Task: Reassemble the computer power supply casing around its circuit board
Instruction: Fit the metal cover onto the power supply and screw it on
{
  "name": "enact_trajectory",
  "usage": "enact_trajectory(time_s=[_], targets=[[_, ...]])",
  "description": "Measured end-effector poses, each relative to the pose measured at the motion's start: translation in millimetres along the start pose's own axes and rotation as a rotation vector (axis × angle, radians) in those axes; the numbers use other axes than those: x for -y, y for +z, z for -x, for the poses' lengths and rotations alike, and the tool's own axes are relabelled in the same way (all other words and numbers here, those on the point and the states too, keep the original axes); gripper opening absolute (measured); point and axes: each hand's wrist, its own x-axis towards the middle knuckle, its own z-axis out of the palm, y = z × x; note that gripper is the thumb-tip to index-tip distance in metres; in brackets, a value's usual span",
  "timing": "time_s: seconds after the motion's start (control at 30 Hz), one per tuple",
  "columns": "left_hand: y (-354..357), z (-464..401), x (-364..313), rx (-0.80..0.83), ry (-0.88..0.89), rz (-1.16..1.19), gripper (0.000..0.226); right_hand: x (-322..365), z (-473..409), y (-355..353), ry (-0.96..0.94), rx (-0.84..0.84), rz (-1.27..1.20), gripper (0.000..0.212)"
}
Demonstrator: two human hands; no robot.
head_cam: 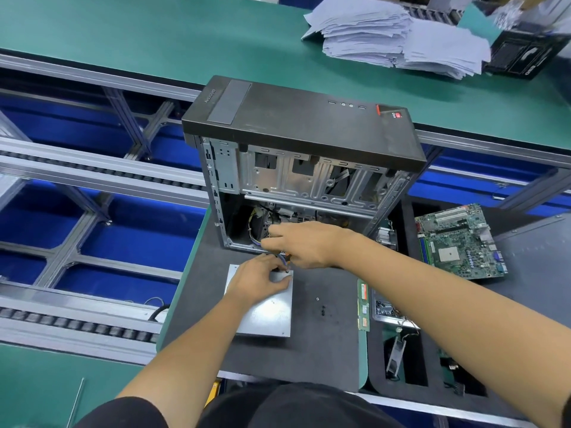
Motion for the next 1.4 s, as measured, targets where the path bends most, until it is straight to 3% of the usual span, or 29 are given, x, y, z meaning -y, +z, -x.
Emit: enact_trajectory(time_s=[0.2,0.33,0.5,0.63,0.7,0.77,0.87,1.0,1.13,1.23,1.33,1.4], targets=[[0.6,-0.7,2.3,0.02,0.003,-0.008,0.032,3.8,-0.3,3.5,0.12,-0.035,0.141,0.018],[-0.2,-1.2,1.1,0.011,0.011,-0.028,0.031,1.4,4.0,-0.1,0.108,-0.032,0.003,0.039],[-1.7,-0.5,0.6,0.019,-0.001,-0.015,0.029,0.2,1.3,-1.0,0.016,-0.025,0.111,0.023],[-1.5,-0.2,0.9,0.024,-0.004,-0.035,0.029,3.0,2.1,6.3,0.124,-0.05,0.178,0.015],[-0.5,-1.5,1.1,0.021,0.0,-0.04,0.028,2.9,2.5,6.4,0.148,-0.064,0.1,0.022],[1.3,-2.4,2.2,0.016,0.013,-0.038,0.028,1.8,2.9,3.0,0.078,-0.055,0.029,0.031],[1.7,-1.6,3.1,0.013,0.034,-0.041,0.027,2.4,2.5,0.5,-0.029,-0.024,0.039,0.024],[-0.8,0.0,1.5,0.007,0.028,-0.032,0.024,2.4,-0.7,3.5,0.014,-0.068,0.129,0.015],[-2.9,0.4,-0.4,0.003,0.044,-0.049,0.019,4.6,0.9,7.2,0.104,-0.072,0.143,0.02],[-2.5,-0.6,0.8,-0.01,0.066,-0.042,0.026,4.3,1.1,4.4,0.03,-0.074,0.09,0.029],[-0.8,-1.0,2.7,0.014,0.071,-0.058,0.036,5.7,0.8,0.5,-0.045,-0.017,0.04,0.024],[0.1,-1.3,3.2,0.012,0.064,-0.061,0.031,5.3,-0.2,1.2,-0.042,-0.029,0.057,0.018]])
